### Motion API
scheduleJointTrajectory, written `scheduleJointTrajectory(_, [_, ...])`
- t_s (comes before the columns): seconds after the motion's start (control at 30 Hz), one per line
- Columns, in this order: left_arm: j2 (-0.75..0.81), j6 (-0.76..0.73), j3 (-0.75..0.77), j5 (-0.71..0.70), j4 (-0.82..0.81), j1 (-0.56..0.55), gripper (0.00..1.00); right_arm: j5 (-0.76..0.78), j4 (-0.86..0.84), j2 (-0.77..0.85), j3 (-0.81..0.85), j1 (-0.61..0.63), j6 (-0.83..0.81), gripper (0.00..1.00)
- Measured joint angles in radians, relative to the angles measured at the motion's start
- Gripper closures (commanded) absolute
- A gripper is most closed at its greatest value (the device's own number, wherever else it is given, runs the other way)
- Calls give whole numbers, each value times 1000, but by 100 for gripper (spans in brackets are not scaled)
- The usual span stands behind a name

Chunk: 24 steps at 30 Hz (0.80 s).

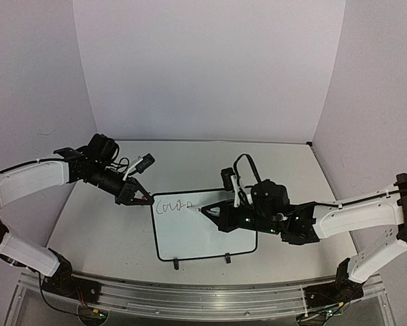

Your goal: Write a sentence on the whiteboard

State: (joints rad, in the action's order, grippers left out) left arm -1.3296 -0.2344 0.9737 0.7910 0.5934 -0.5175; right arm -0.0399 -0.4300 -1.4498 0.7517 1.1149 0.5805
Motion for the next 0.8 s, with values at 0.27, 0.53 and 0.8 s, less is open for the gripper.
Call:
scheduleJointTrajectory(0.27, [0, 0, 0, 0, 0, -1, 100, 1, 27, 9, -1, 0, 1, 100])
scheduleJointTrajectory(0.53, [0, 0, 0, 0, 0, -1, 100, 53, 51, 50, -2, 0, -1, 100])
scheduleJointTrajectory(0.8, [0, 0, 0, 0, 0, -1, 100, 58, 51, 51, -2, 0, -4, 100])
